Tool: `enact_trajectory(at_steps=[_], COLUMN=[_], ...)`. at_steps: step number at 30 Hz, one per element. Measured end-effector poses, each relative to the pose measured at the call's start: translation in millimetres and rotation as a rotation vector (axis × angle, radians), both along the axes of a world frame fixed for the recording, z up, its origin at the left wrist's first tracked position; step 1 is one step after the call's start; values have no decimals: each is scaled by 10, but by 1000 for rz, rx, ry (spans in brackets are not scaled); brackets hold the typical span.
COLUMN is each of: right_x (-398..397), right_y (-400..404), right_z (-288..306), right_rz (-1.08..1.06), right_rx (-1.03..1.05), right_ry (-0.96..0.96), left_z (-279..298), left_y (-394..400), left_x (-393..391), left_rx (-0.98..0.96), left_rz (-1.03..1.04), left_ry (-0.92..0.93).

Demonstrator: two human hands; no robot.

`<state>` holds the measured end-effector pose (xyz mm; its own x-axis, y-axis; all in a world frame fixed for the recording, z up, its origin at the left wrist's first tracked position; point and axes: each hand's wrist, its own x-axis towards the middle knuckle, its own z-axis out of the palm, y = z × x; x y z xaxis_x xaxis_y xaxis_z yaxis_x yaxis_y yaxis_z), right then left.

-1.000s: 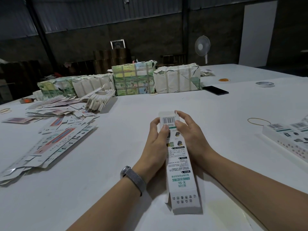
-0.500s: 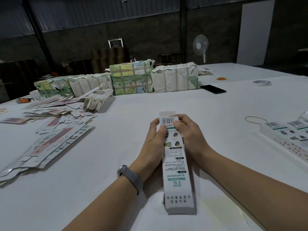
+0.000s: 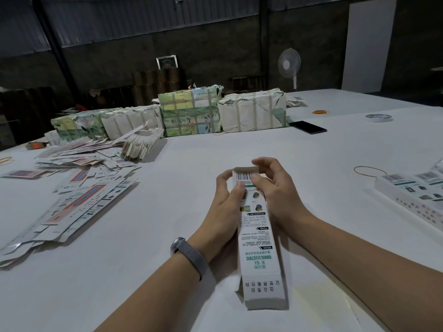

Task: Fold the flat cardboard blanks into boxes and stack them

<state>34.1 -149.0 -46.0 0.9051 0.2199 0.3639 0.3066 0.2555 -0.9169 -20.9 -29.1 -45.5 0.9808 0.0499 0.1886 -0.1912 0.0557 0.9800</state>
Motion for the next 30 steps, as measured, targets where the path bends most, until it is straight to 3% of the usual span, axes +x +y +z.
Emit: enact_trajectory(at_steps=[13, 30], right_x=[8, 29], right_y=[-23, -43], right_z=[73, 87], right_rz=[20, 17], right_rx=[44, -58], right_ry=[147, 279], left_z=[-101, -115], left_y=[1, 1], left_x=[70, 78], left_rx=[51, 123], left_rz=[-70, -90], left_ry=[-52, -44])
